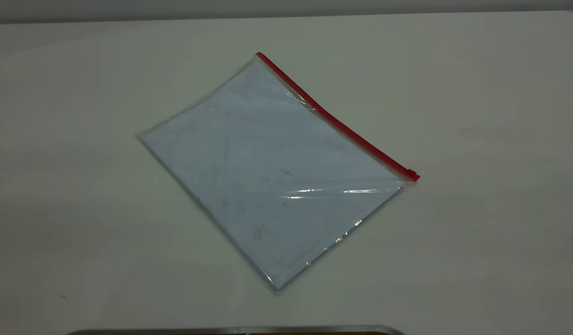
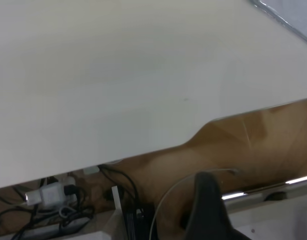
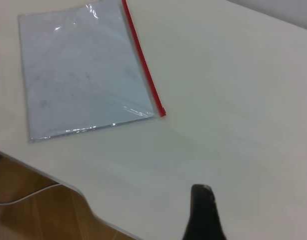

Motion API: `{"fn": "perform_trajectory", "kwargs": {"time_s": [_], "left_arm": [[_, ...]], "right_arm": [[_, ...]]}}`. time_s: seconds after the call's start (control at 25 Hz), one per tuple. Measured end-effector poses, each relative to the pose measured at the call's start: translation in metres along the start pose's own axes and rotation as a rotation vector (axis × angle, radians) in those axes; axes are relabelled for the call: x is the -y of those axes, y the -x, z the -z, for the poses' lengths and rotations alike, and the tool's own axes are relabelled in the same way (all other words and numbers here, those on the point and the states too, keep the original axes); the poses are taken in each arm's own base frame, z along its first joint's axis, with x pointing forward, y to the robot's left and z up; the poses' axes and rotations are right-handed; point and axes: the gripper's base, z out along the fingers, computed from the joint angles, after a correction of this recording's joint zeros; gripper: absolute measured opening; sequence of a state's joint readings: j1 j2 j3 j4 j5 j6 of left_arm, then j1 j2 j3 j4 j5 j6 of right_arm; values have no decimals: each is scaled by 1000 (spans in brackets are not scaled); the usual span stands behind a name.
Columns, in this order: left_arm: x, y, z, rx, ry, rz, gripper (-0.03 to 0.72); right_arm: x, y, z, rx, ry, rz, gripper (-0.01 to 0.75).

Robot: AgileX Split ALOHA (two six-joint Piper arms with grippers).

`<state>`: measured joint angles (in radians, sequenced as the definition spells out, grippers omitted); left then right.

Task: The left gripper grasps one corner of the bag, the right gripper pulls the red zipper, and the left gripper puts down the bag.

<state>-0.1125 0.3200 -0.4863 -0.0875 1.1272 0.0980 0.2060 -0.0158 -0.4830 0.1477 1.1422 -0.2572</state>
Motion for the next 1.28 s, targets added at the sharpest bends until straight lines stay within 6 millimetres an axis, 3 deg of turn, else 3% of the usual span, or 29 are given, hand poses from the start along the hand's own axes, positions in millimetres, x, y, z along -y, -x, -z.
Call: {"fn": "perform_trajectory", "kwargs": {"time_s": [0.56,1.0,1.28], "left_arm": [[-1,0,1,14,15,13,590],[4,-30,23,287,86,26,590],[6,-37,26,330,89,25,590]], "right_arm": [[0,0,0,0,0,0,580],[0,0,0,0,0,0,580],[0,0,0,0,0,0,579]]}}
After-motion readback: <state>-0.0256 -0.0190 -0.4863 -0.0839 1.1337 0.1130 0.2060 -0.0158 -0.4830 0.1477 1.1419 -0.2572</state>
